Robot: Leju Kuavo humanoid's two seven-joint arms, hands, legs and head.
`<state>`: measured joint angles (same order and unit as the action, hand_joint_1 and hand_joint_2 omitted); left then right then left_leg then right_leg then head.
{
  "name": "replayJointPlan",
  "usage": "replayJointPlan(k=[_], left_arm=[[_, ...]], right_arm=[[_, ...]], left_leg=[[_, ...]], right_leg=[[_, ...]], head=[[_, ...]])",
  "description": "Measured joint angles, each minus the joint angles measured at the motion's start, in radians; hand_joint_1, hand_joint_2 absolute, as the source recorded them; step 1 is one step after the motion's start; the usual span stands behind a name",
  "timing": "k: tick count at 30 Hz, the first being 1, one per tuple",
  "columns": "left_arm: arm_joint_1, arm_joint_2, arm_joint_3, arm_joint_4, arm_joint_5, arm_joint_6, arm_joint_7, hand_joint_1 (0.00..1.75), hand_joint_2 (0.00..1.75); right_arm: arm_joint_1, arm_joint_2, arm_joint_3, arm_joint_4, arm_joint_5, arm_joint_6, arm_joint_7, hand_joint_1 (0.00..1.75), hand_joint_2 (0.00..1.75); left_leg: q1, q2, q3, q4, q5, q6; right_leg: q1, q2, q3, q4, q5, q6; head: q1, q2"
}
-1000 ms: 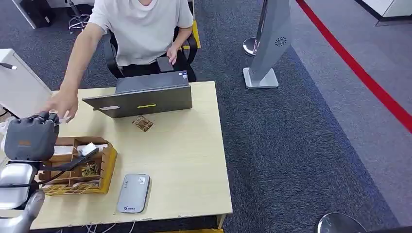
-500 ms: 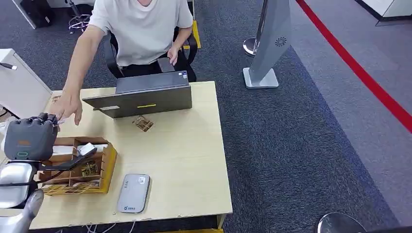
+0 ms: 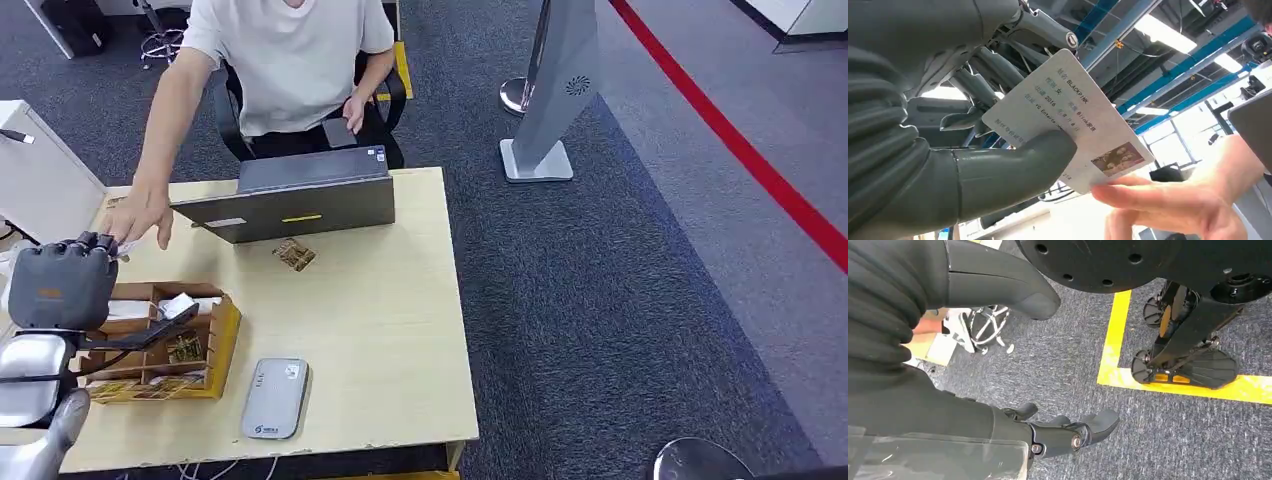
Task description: Pass the card to the sensor for recognition and then transmit it.
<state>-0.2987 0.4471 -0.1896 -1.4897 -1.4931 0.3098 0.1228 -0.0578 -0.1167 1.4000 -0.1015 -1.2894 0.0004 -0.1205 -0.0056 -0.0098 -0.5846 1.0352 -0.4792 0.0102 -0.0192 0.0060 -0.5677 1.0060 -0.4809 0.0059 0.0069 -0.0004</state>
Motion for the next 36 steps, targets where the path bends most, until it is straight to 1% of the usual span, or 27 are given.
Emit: replayJointPlan(k=[11, 13, 14, 16, 19, 22, 27, 36], left_arm=[[0.0, 0.0, 0.0, 0.0, 0.004, -0.002, -0.002, 1.75, 1.75], [0.005, -0.002, 0.0, -0.003, 0.068, -0.028, -0.047, 1.75, 1.75], [0.023, -0.004, 0.001, -0.019, 0.094, -0.043, -0.055, 1.75, 1.75], [0.076, -0.008, 0.003, -0.075, 0.105, -0.058, -0.053, 1.75, 1.75], [0.143, -0.01, 0.008, -0.144, 0.118, -0.065, -0.052, 1.75, 1.75], [0.18, -0.009, 0.013, -0.184, 0.121, -0.065, -0.052, 1.75, 1.75], [0.206, -0.008, 0.018, -0.22, 0.122, -0.066, -0.052, 1.75, 1.75], [0.222, -0.008, 0.03, -0.24, 0.132, -0.066, -0.054, 1.75, 1.75]], right_arm=[[0.0, 0.0, 0.0, -0.001, 0.0, 0.0, 0.0, 0.0, 1.75], [0.0, 0.0, 0.0, -0.001, -0.006, -0.001, 0.005, 0.0, 1.75], [0.0, 0.002, 0.0, -0.001, -0.01, -0.002, 0.005, 0.0, 1.75], [0.003, 0.006, 0.0, -0.001, -0.019, -0.003, 0.003, 0.0, 1.75], [0.005, 0.01, 0.0, -0.001, -0.018, -0.003, 0.001, 0.0, 1.75], [0.005, 0.011, 0.0, -0.001, -0.018, -0.003, 0.0, 0.0, 1.75], [0.005, 0.012, 0.0, -0.001, -0.018, -0.003, 0.0, 0.0, 1.75], [0.005, 0.013, 0.0, 0.0, -0.018, -0.002, -0.009, 0.0, 1.75]], left_leg=[[0.0, 0.0, 0.0, 0.0, 0.0, 0.0], [0.0, 0.0, 0.0, 0.0, 0.0, 0.0], [0.0, 0.0, 0.0, 0.0, 0.0, 0.0], [0.0, 0.003, 0.0, 0.0, -0.001, 0.0], [0.0, 0.003, 0.0, 0.0, -0.002, 0.0], [0.0, 0.003, 0.0, 0.0, -0.002, 0.0], [0.0, 0.003, 0.0, 0.0, -0.002, 0.0], [0.0, 0.003, 0.0, 0.0, -0.002, 0.0]], right_leg=[[0.0, 0.0, 0.0, 0.0, 0.0, 0.0], [0.0, 0.0, 0.001, 0.0, 0.0, 0.0], [0.0, 0.001, 0.001, 0.0, 0.0, 0.0], [0.0, 0.003, 0.0, 0.0, 0.0, 0.0], [0.0, 0.003, -0.001, 0.0, -0.001, 0.0], [0.0, 0.002, -0.001, 0.0, -0.001, 0.0], [0.0, 0.002, 0.0, 0.0, -0.001, 0.0], [0.0, 0.002, 0.0, 0.0, -0.001, 0.0]], head=[[0.0, 0.0], [0.0, 0.0], [0.0, 0.0], [0.0, 0.0], [0.0, 0.0], [0.0, 0.0], [0.0, 0.0], [0.0, 0.0]])
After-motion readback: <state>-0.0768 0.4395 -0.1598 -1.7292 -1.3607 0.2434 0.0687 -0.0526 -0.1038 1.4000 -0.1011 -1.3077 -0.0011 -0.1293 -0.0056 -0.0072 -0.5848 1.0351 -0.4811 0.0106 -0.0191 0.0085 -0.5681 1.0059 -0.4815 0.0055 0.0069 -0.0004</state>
